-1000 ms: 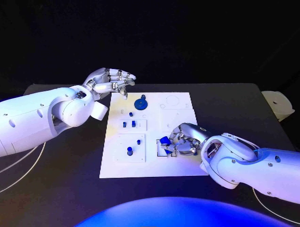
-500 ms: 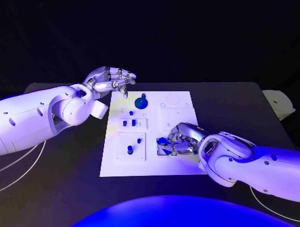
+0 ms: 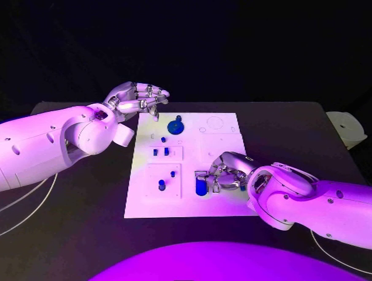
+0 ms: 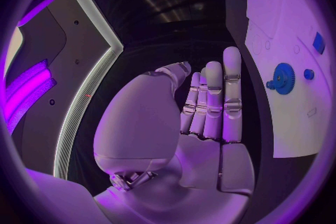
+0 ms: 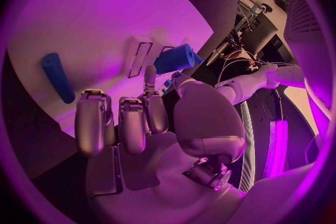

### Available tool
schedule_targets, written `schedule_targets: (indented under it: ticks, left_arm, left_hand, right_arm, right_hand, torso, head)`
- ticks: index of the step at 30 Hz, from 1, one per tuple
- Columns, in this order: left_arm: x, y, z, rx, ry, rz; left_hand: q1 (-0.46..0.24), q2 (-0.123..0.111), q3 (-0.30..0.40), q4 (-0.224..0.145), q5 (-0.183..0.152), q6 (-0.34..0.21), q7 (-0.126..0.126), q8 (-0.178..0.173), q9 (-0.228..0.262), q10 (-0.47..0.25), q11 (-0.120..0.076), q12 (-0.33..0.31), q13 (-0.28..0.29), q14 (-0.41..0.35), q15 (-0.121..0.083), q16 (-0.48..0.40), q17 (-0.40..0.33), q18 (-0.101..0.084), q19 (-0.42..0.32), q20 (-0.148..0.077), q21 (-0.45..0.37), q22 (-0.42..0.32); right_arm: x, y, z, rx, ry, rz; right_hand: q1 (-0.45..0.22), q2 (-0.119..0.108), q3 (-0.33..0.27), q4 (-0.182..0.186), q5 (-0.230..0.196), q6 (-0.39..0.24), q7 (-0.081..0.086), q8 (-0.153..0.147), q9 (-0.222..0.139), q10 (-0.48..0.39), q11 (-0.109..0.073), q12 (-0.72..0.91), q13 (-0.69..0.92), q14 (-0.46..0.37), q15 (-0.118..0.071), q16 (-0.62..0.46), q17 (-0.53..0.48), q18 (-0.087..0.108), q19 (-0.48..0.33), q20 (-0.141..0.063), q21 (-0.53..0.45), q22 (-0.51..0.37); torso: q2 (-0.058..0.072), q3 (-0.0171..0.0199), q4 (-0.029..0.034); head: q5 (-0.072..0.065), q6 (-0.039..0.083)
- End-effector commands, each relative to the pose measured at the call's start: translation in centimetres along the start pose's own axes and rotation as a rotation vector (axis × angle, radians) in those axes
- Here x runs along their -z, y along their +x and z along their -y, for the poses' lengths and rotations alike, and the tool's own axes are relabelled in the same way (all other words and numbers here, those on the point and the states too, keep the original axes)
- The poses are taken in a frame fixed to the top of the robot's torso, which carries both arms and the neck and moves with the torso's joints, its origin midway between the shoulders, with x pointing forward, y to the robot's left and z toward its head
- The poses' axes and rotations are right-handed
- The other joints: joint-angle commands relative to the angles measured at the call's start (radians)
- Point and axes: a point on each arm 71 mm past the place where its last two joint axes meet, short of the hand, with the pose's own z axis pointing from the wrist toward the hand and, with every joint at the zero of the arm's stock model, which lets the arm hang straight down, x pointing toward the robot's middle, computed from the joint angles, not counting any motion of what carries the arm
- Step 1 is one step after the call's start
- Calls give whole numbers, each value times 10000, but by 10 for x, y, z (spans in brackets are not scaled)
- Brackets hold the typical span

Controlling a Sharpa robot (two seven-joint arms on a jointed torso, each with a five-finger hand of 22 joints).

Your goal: Assemble the parts on the task board

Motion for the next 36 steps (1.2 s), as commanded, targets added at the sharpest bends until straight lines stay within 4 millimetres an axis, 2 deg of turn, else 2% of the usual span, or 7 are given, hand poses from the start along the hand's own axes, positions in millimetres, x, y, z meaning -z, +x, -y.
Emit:
schedule_targets:
  ticks: [1,6,12,16,19,24,36]
  left_arm:
    - [0,2,1,105,88,-154]
    - [0,2,1,103,84,-147]
    - [0,1,1,103,76,-146]
    - [0,1,1,99,70,-133]
    - [1,0,1,97,69,-128]
    - [0,1,1,98,68,-131]
    - [0,1,1,100,72,-138]
  left_hand:
    - [-113,0,55,-2,0,-65,-8,59,17,-54,23,65,17,-66,31,24,15,61,-17,74,-44,4]
    - [-113,0,55,-2,0,-65,-8,59,17,-54,23,65,17,-66,31,24,15,61,-17,74,-44,4]
    - [-113,0,55,-2,0,-65,-8,59,17,-54,23,65,17,-66,31,24,15,61,-17,74,-44,4]
    - [-113,0,55,-2,0,-65,-8,59,17,-54,23,65,17,-66,31,24,15,61,-17,74,-44,4]
    - [-113,0,55,-2,0,-65,-8,59,17,-54,23,65,17,-66,31,24,15,61,-17,74,-44,4]
    - [-113,0,55,-2,0,-65,-8,59,17,-54,23,65,17,-66,31,24,15,61,-17,74,-44,4]
    - [-113,0,55,-2,0,-65,-8,59,17,-54,23,65,17,-66,31,24,15,61,-17,74,-44,4]
  right_arm:
    - [0,0,-1,259,-23,154]
    - [2,-1,-4,298,-260,262]
    - [9,-4,-6,241,-656,474]
    - [16,-7,-7,130,-1073,479]
    - [21,-6,-7,155,-1322,156]
    - [21,-5,-6,253,-1406,-214]
    - [12,-3,-1,570,-1085,-301]
  right_hand:
    - [-333,88,-315,13,-302,-95,-15,99,52,-28,-67,-17,723,892,-96,24,1868,-69,604,-84,-28,1151]
    - [-655,211,-640,23,-511,-140,-16,179,88,-36,-66,-53,722,891,-96,21,1862,-68,604,-84,-42,1156]
    - [-500,281,-686,-21,-387,-163,-23,214,102,-22,-72,-41,745,894,-101,28,1876,-69,608,-87,-39,1166]
    - [39,345,-719,-57,-195,-215,-31,265,113,-5,-80,-34,777,896,-108,33,1885,-75,617,-95,-19,1195]
    - [715,242,-738,-178,-124,-285,-25,283,100,-11,-78,-62,781,897,-109,36,1889,-73,615,-97,-39,1197]
    - [1820,101,-502,-466,-535,-351,-15,260,18,-33,-69,-117,781,893,-99,27,1873,-69,609,-87,-73,1199]
    - [2309,40,-264,-594,-631,-335,-32,242,-55,-30,-83,-119,802,893,-107,28,1875,-70,611,-90,-75,1214]
  torso:
    - [0,2,2]
    - [11,4,-2]
    - [4,4,-8]
    - [-5,9,-19]
    - [-9,1,-24]
    - [-6,10,-34]
    - [1,12,-2]
  head:
    - [10,9]
    - [13,5]
    - [18,2]
    - [44,0]
    - [39,-4]
    - [42,-16]
    - [15,-9]
